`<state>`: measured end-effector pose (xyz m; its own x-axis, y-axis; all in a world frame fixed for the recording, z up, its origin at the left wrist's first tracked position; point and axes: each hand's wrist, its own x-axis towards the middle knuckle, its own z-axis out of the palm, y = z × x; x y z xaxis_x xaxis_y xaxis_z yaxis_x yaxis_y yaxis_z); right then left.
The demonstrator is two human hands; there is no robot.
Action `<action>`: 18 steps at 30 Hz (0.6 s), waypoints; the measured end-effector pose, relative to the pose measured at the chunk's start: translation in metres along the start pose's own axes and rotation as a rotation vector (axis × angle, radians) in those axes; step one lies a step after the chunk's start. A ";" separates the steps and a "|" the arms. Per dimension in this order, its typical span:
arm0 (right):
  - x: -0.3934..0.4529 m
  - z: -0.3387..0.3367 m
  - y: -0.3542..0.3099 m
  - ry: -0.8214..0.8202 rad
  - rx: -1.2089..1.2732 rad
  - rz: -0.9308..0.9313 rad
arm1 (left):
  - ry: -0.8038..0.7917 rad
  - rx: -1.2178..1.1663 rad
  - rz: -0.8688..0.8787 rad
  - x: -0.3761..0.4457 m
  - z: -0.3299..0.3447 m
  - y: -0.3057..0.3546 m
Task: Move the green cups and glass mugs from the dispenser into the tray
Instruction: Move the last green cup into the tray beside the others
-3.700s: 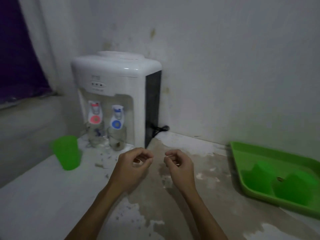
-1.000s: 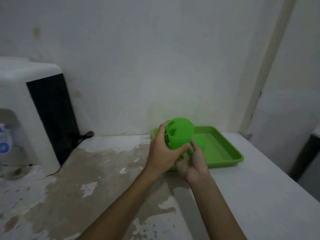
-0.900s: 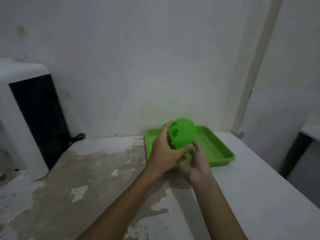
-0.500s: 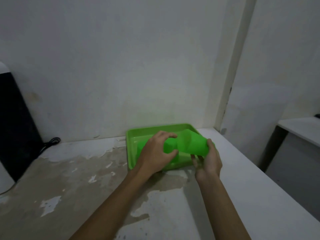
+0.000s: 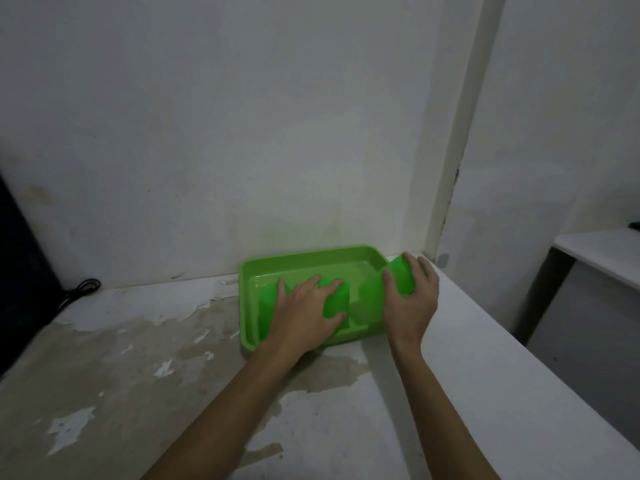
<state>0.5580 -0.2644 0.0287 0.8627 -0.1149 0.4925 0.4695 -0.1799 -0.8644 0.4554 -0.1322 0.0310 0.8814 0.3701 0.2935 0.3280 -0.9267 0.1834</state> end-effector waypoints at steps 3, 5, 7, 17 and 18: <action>0.000 0.009 0.009 -0.085 -0.130 -0.059 | 0.017 0.026 0.000 0.000 0.003 0.000; 0.001 0.014 0.016 -0.140 -0.175 -0.087 | 0.022 0.035 -0.005 0.001 0.004 -0.001; 0.000 0.017 0.022 -0.190 -0.220 -0.111 | 0.027 0.039 -0.010 0.001 0.005 -0.001; -0.005 0.022 0.032 -0.293 -0.334 -0.172 | 0.053 0.022 -0.015 0.001 0.007 0.000; -0.004 0.021 0.031 -0.300 -0.342 -0.173 | 0.054 0.025 -0.013 0.001 0.007 0.000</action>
<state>0.5731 -0.2488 -0.0023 0.8174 0.2223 0.5314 0.5652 -0.4882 -0.6650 0.4584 -0.1327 0.0245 0.8575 0.3849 0.3413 0.3488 -0.9227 0.1642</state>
